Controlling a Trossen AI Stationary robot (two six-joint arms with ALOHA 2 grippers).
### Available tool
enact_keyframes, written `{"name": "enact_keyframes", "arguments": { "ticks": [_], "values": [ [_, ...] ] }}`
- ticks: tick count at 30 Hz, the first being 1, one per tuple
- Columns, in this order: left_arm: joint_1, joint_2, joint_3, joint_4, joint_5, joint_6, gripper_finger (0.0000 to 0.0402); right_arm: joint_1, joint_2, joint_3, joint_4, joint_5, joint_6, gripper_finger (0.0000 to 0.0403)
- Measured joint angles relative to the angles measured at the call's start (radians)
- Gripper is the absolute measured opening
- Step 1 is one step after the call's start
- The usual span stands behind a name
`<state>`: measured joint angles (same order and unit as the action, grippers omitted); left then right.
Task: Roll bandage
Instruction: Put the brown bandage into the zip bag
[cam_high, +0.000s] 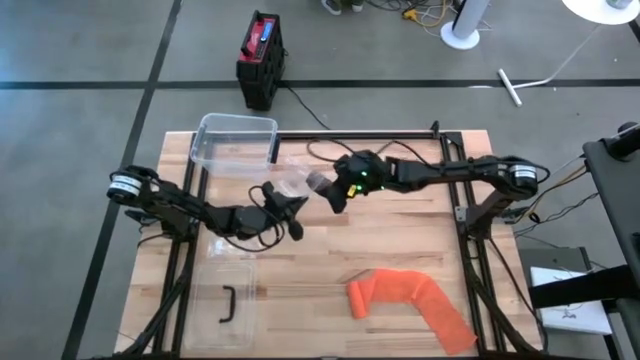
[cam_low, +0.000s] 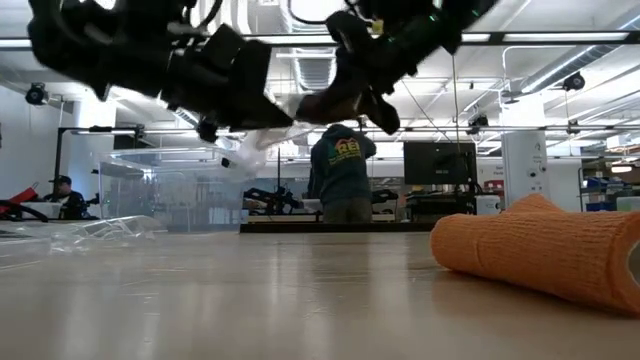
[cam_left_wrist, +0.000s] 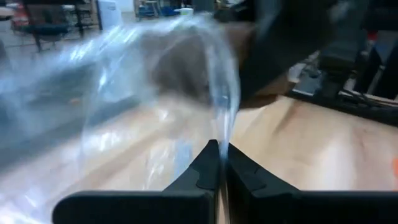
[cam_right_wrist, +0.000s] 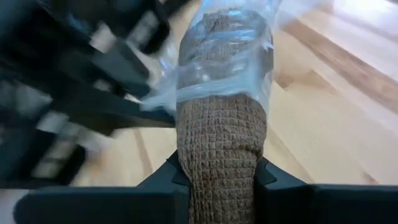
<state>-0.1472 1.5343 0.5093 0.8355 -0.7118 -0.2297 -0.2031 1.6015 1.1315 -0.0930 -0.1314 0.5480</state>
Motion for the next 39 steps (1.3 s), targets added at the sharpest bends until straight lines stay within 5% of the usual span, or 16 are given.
{"name": "enact_keyframes", "arguments": {
  "ticks": [7, 13, 20, 29, 39],
  "values": [
    [0.025, 0.0, -0.064, 0.103, 0.012, -0.041, 0.0, 0.008, 0.002, -0.221, 0.5, 0.03, 0.275, 0.0061],
    [0.025, 0.0, -0.018, 0.058, 0.016, -0.052, 0.0, 0.034, 0.052, -0.264, 0.683, 0.141, 0.45, 0.0065],
    [0.026, 0.0, 0.032, -0.03, 0.014, -0.139, 0.0, 0.035, 0.076, -0.188, 0.567, 0.205, 0.445, 0.0079],
    [0.051, 0.002, 0.055, -0.039, 0.002, -0.227, 0.0, -0.002, 0.085, 0.065, 0.15, 0.248, 0.244, 0.0087],
    [0.073, 0.216, 0.135, 0.107, 0.071, -0.264, 0.0, -0.005, 0.212, 0.29, -0.119, 0.324, 0.041, 0.0137]
  ]
}}
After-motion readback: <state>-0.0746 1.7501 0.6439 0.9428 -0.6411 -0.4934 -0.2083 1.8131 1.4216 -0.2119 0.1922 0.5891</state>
